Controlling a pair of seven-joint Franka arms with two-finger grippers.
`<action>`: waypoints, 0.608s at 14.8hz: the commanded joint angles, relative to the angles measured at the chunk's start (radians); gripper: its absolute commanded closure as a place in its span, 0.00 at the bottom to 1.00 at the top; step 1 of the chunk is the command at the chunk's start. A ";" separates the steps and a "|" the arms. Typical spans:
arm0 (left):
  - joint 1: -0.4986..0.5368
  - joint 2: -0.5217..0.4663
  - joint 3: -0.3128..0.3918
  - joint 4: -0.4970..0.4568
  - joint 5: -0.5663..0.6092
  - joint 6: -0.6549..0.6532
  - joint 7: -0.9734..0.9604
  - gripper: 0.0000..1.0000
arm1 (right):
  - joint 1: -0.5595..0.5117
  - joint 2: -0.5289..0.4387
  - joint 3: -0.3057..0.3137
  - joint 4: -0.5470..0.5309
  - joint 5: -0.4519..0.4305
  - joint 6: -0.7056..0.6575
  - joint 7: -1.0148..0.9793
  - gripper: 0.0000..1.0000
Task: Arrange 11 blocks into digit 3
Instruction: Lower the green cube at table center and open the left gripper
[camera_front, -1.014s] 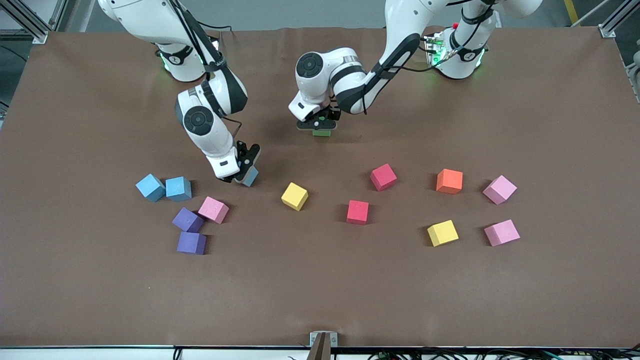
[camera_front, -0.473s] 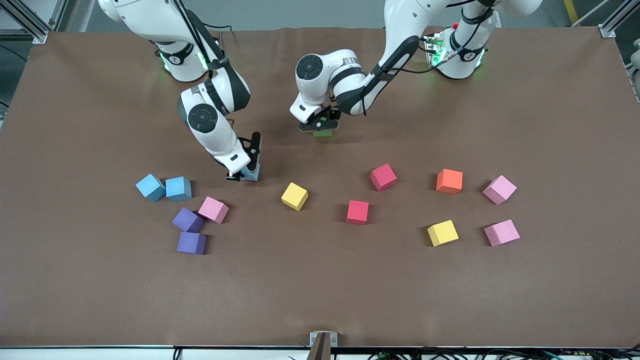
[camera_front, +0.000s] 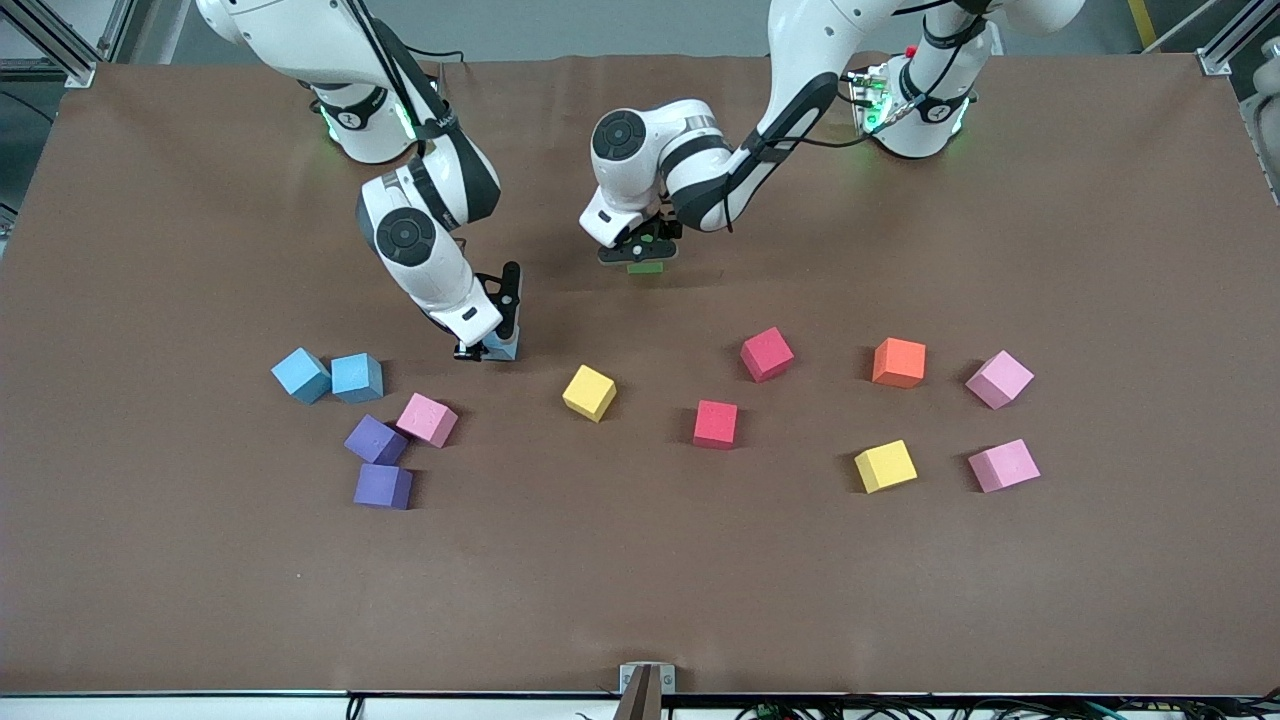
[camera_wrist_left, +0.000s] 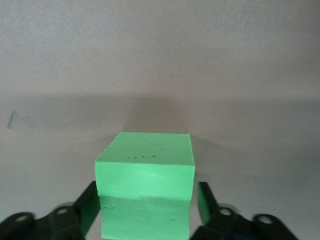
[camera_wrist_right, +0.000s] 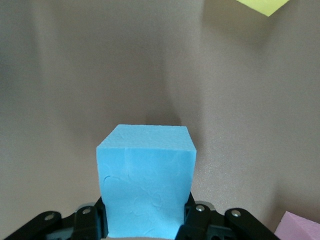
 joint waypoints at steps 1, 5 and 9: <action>-0.001 -0.041 -0.001 0.015 0.011 -0.030 -0.035 0.00 | 0.026 -0.030 -0.013 -0.030 0.007 -0.004 -0.010 0.85; 0.024 -0.107 0.006 0.016 0.008 -0.081 -0.041 0.00 | 0.047 -0.030 -0.016 -0.031 0.005 -0.004 -0.010 0.87; 0.149 -0.144 0.008 0.026 0.016 -0.083 0.015 0.00 | 0.090 -0.032 -0.022 -0.040 0.003 -0.004 0.030 0.87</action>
